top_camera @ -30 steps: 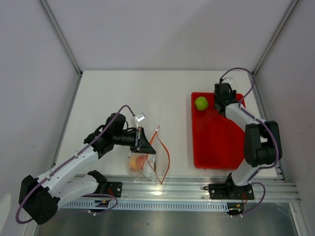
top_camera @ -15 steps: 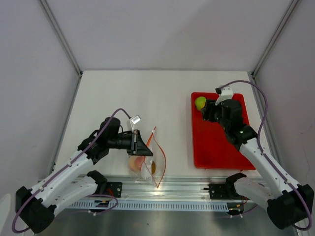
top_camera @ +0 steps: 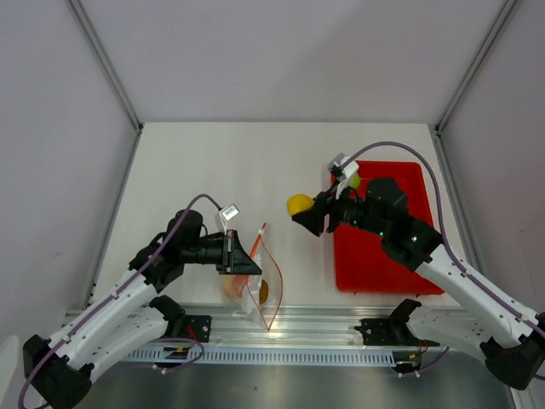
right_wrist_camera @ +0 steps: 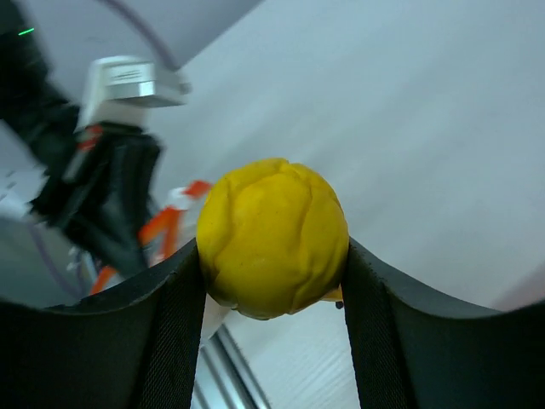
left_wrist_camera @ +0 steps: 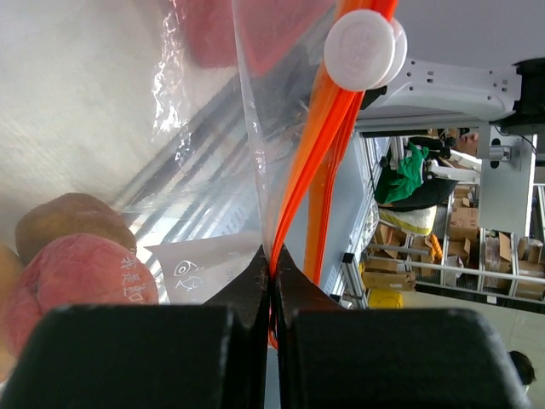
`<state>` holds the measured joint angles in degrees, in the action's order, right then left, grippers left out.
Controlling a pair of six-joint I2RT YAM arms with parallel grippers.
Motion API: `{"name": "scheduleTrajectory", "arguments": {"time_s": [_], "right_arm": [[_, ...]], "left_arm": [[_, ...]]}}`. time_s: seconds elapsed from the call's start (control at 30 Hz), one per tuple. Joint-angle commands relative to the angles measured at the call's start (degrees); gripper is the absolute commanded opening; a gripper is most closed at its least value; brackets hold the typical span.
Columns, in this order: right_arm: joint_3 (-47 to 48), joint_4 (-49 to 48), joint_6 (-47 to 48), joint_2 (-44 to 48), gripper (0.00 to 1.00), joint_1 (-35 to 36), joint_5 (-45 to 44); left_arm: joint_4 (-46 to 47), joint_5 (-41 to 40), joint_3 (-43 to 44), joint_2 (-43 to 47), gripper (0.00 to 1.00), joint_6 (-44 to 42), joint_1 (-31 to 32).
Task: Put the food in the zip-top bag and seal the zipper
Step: Place the fake fruit in the zipper food storage bag.
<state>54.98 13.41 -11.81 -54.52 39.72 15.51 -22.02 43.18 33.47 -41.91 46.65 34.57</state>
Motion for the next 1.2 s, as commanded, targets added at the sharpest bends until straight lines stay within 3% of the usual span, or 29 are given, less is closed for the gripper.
{"name": "scheduleTrajectory", "arguments": {"time_s": [0.0, 0.2, 0.67, 0.9, 1.17], "right_arm": [[6.3, -0.2, 4.1, -2.9, 0.00, 8.2, 8.2], [13.1, 5.2, 10.7, -10.8, 0.00, 22.7, 8.6], [16.0, 11.4, 10.9, -12.6, 0.00, 26.8, 14.8], [16.2, 15.2, 10.8, -14.2, 0.15, 26.8, 14.4], [16.1, 16.5, 10.9, -15.9, 0.40, 26.8, 13.1]], "left_arm": [[0.2, 0.0, -0.6, 0.6, 0.00, 1.0, 0.2], [-1.8, -0.3, 1.8, -0.6, 0.01, -0.7, 0.2], [-3.1, -1.2, 3.8, -1.8, 0.01, -1.7, 0.2], [-3.6, -1.3, 5.4, -2.6, 0.01, -2.1, 0.2], [-4.3, -1.7, 5.0, -2.2, 0.01, -2.3, 0.2]]}}
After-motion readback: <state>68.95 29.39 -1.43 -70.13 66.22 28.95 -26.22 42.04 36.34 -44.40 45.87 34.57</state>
